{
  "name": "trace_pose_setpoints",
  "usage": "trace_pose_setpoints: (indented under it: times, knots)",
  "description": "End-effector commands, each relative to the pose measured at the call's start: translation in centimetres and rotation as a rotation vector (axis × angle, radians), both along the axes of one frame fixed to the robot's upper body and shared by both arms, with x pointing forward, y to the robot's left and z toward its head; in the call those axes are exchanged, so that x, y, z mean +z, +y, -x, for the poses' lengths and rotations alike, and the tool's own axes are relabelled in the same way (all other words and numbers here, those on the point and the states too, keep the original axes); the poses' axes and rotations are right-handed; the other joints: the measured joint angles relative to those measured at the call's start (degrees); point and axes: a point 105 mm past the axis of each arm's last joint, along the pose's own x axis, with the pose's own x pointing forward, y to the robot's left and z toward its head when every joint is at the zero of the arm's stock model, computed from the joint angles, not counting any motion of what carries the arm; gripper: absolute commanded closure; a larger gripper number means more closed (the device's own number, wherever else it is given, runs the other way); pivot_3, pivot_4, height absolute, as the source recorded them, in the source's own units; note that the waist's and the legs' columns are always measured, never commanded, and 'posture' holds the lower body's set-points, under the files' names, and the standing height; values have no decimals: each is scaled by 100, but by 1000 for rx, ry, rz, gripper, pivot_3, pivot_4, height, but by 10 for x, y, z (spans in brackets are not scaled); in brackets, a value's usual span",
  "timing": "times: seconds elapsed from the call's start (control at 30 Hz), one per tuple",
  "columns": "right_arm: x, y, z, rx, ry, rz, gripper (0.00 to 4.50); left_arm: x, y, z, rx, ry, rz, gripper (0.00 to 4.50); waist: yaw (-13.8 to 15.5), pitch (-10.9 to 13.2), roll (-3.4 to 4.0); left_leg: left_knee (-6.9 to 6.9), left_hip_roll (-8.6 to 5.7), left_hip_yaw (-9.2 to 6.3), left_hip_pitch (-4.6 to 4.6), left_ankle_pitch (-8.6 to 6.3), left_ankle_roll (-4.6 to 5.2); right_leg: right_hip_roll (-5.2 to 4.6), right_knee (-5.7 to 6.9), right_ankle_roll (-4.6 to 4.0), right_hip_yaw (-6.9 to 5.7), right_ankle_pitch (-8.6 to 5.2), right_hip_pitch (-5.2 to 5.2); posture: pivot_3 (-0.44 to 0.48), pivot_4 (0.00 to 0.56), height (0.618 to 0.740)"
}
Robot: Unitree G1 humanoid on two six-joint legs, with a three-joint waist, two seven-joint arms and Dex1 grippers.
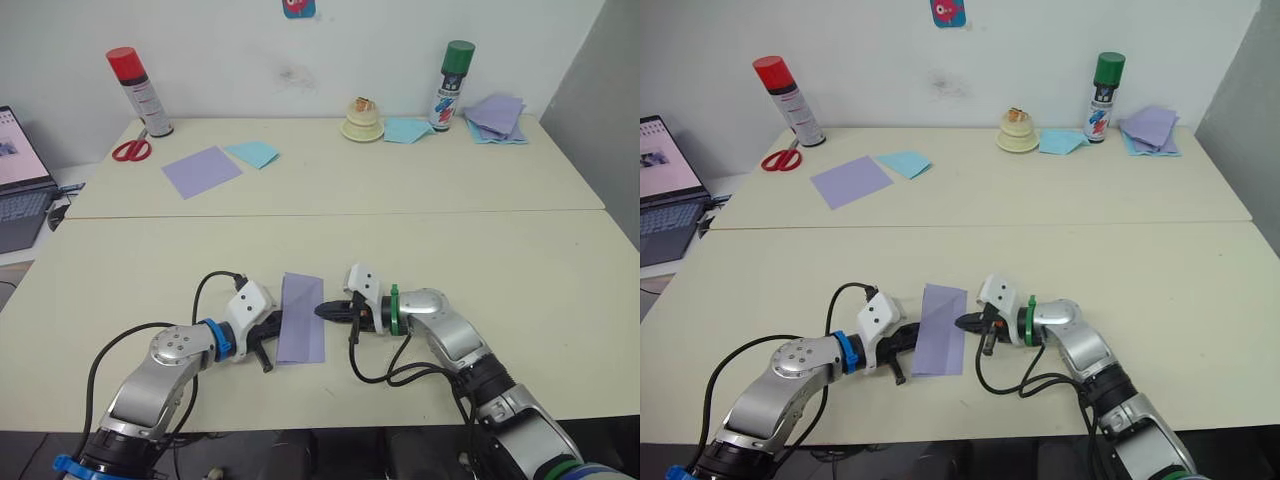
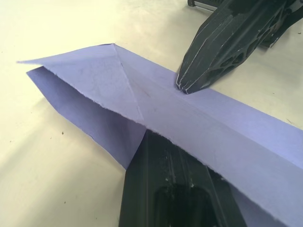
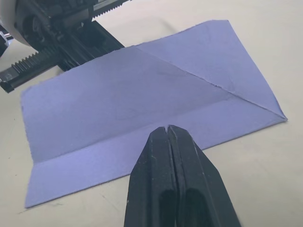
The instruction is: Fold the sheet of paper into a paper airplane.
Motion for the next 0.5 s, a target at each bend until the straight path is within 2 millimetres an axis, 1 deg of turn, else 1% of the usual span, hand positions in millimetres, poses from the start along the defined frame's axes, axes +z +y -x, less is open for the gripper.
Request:
trace_pose_setpoints:
  times: [0.03, 0.1, 0.17, 0.23, 0.37, 0.4, 0.43, 0.47, 0.5]
  knots:
    - [-4, 3, -4, -3, -32, 37, 4481, -4, 18, 3, 43, 34, -30, 4500, -19, -1, -1, -2, 4, 2, 7, 0, 0, 2, 1, -1, 2, -1, 3, 0, 150, 740]
    - [-5, 3, -5, 1, -37, 47, 4481, 2, 24, 2, 58, 21, -21, 4500, -31, -1, -2, -3, 8, 1, 10, 0, 0, 10, 6, -2, 2, -1, 3, 0, 150, 740]
    - [-6, 3, -6, 3, -44, 55, 4481, 11, 29, 0, 71, 4, 5, 4500, -36, -1, -2, -3, 12, 1, 12, 0, 0, 14, 10, -3, 3, -2, 3, 0, 150, 740]
    - [-7, 3, -6, 9, -51, 68, 4481, 26, 34, -2, 83, -22, 47, 4500, -37, -1, -2, -2, 13, 0, 12, 0, 0, 15, 12, -3, 2, -2, 2, 0, 150, 740]
    - [-8, 1, -8, 6, -54, 73, 4481, 62, 40, -9, 102, -99, 152, 4500, -35, -1, -4, -1, 13, -3, 11, 0, 0, 16, 12, -4, 1, -2, 1, 0, 150, 740]
    - [-8, 0, -8, 4, -55, 74, 4481, 71, 39, -10, 100, -115, 177, 4500, -34, -1, -5, -2, 13, -3, 11, 0, 0, 16, 12, -4, 1, -2, 1, 0, 150, 740]
    - [-8, 0, -8, 3, -55, 74, 4481, 75, 31, -9, 73, -118, 187, 4500, -33, -2, -7, -1, 13, -4, 11, 0, 0, 16, 12, -4, 1, -2, 2, 0, 150, 740]
    - [-8, -1, -8, 2, -55, 74, 4481, 78, 26, -9, 53, -118, 191, 4500, -32, -2, -8, -1, 13, -4, 11, 0, -1, 16, 12, -4, 1, -2, 2, 0, 150, 740]
    - [-8, -1, -8, 1, -55, 73, 4481, 73, 17, -8, 30, -104, 185, 4500, -33, -2, -8, -1, 11, -4, 11, 0, -1, 15, 11, -4, 2, -2, 4, 0, 150, 740]
